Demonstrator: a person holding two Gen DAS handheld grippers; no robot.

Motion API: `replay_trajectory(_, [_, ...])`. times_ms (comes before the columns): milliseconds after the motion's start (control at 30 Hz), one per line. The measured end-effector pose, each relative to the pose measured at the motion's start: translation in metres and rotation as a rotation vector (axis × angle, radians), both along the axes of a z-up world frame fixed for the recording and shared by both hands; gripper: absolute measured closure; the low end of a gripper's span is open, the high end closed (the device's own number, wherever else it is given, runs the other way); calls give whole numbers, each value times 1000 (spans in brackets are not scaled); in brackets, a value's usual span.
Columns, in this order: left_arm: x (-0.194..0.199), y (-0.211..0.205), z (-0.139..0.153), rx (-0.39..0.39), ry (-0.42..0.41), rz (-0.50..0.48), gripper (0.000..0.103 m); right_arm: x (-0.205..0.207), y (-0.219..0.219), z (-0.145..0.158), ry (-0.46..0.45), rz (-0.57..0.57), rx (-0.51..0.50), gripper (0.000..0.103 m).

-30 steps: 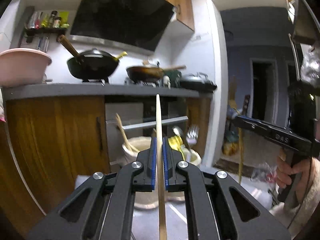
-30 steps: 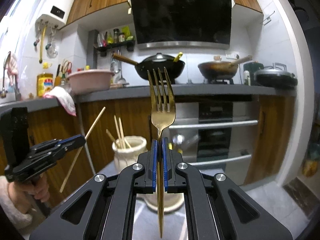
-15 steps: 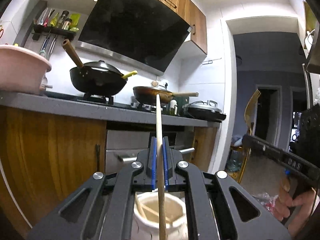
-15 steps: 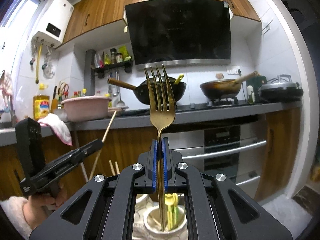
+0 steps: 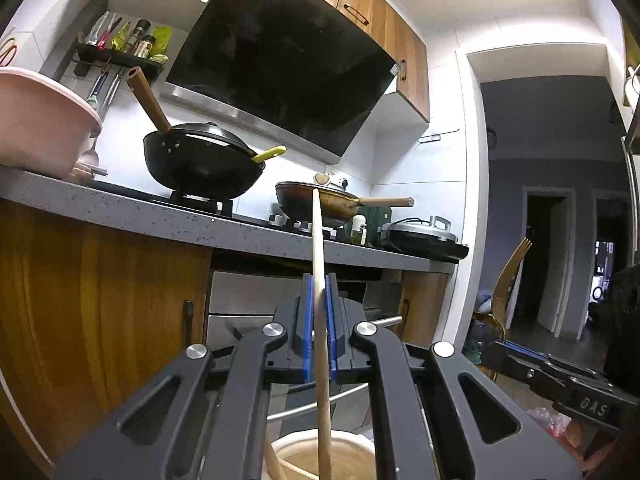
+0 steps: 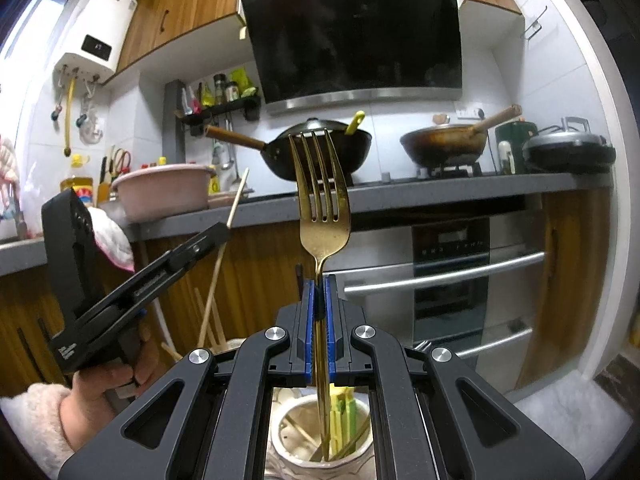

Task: Organize utensils
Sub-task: 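Lift the chopstick over the larger pot while the right tool carries the gold fork to the smaller pot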

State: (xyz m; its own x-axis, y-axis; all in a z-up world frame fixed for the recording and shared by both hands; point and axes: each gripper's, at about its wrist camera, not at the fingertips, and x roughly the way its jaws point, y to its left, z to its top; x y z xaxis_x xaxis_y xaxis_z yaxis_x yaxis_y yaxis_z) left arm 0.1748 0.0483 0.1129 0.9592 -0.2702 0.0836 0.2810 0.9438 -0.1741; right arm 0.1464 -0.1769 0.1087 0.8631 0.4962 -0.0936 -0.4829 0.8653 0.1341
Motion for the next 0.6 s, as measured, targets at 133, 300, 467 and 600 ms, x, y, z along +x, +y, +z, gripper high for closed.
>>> replay_trajectory(133, [7, -2, -6, -4, 7, 0, 97, 4, -1, -4, 12, 4, 6, 97])
replay_trajectory(300, [5, -6, -11, 20, 9, -5, 97, 12, -2, -12, 32, 28, 22, 97])
replay_trajectory(467, [-3, -3, -15, 41, 18, -14, 97, 22, -1, -23, 92, 52, 18, 97])
replay_trajectory(600, [-7, 2, -17, 42, 40, -27, 97, 28, -1, -33, 153, 63, 9, 97])
